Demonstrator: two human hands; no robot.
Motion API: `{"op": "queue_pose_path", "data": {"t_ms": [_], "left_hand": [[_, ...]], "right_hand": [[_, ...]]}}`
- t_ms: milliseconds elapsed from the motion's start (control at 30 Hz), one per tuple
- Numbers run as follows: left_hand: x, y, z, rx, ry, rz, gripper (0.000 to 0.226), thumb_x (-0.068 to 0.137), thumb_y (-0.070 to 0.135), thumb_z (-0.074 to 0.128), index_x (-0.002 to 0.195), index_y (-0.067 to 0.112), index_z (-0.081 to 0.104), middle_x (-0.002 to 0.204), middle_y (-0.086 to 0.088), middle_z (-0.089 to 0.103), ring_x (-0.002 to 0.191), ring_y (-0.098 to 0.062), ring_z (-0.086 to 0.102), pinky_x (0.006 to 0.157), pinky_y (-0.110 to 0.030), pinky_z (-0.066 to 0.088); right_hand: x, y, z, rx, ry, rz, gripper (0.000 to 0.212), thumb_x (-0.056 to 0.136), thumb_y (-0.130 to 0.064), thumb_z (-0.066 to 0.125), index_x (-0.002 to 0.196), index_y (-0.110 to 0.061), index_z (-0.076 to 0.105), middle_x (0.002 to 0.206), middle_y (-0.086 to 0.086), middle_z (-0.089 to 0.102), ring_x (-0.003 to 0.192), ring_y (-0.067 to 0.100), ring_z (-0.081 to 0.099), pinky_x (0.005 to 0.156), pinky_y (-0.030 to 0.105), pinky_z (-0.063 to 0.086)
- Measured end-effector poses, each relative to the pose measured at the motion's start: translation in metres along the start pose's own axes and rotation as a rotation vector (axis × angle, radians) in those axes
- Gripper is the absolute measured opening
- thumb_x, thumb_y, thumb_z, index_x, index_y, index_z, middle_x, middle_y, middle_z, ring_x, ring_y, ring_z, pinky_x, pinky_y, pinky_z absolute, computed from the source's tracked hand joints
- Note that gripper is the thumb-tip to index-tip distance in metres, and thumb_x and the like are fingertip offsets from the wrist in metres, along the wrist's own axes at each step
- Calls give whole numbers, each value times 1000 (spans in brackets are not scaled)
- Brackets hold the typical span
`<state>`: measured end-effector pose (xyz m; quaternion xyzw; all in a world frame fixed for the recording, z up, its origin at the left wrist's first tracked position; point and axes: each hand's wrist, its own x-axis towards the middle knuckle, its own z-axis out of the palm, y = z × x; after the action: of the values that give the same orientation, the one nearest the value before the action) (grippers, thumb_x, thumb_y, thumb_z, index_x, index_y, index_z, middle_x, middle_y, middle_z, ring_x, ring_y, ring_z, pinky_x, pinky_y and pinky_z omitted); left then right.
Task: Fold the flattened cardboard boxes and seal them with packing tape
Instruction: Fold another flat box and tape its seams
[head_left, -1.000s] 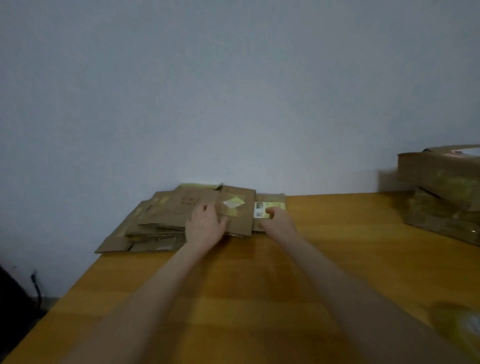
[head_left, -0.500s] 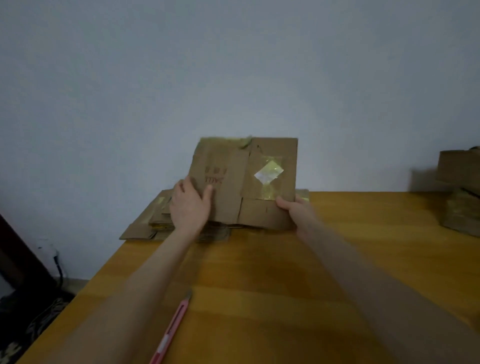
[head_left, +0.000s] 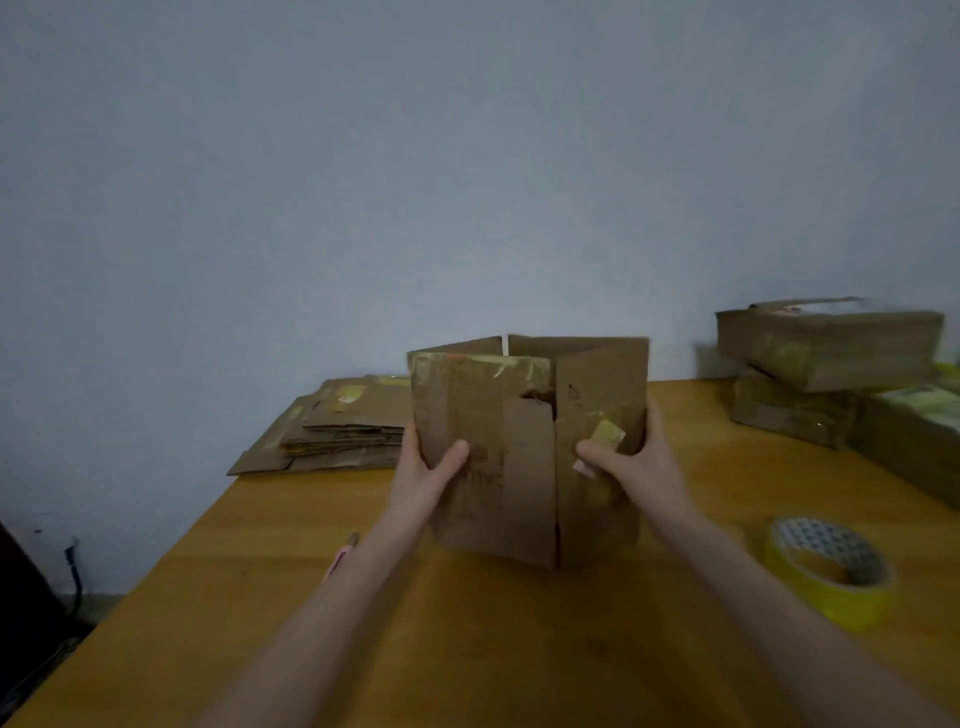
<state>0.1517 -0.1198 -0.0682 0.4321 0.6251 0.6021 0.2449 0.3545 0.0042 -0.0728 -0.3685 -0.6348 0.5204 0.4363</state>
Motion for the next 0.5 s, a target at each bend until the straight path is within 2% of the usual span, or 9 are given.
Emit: {"op": "queue_pose_path", "data": {"t_ms": [67, 167, 233, 300, 367, 433, 500], "left_hand": [[-7, 0, 5, 1, 2, -12, 103, 65, 46, 72, 149, 24, 18, 138, 3, 45, 124, -16, 48, 104, -41, 43], [-10, 2, 2, 44, -65, -12, 116, 57, 52, 84, 149, 26, 18, 138, 4, 45, 123, -14, 49, 103, -38, 45], [-12, 3, 2, 51, -118, 3, 110, 57, 52, 84, 147, 27, 24, 135, 6, 49, 119, -8, 52, 98, -31, 48], [-15, 6, 1, 69, -116, 17, 99, 60, 53, 79, 144, 26, 33, 133, 8, 52, 119, -9, 53, 94, -25, 49], [-17, 13, -1, 72, -51, 51, 87, 61, 50, 75, 138, 28, 40, 128, 11, 55, 120, -11, 53, 91, -24, 49], [-18, 24, -1, 29, 24, 142, 87, 62, 43, 77, 138, 36, 36, 128, 15, 53, 118, -6, 53, 90, -24, 49], [-16, 37, -1, 12, 56, 234, 90, 67, 30, 80, 141, 43, 30, 125, 23, 49, 112, 6, 53, 91, -20, 48]], "right_hand": [[-11, 0, 0, -29, -38, -21, 121, 51, -48, 81, 150, -29, 15, 144, 0, 42, 129, 24, 44, 105, 47, 41], [-17, -7, -6, -13, -136, -73, 111, 64, -37, 79, 151, -32, 11, 141, -4, 42, 115, 13, 52, 90, 23, 47], [-15, -9, -12, -33, -204, -84, 104, 72, -39, 74, 151, -36, 6, 144, -7, 38, 114, 8, 50, 94, 23, 41], [-15, -12, -19, -60, -246, -109, 96, 78, -49, 71, 146, -48, 4, 152, -10, 27, 130, 12, 40, 101, 28, 33], [-18, -17, -24, -96, -278, -152, 95, 63, -66, 71, 135, -63, 10, 154, -15, 19, 139, 12, 27, 101, 25, 34], [-21, -27, -24, -110, -286, -197, 101, 46, -80, 69, 129, -68, 14, 150, -20, 18, 135, 7, 26, 90, 16, 35], [-19, -36, -20, -164, -286, -256, 105, 40, -85, 65, 129, -67, 13, 149, -21, 14, 132, 7, 25, 96, 22, 34]]}}
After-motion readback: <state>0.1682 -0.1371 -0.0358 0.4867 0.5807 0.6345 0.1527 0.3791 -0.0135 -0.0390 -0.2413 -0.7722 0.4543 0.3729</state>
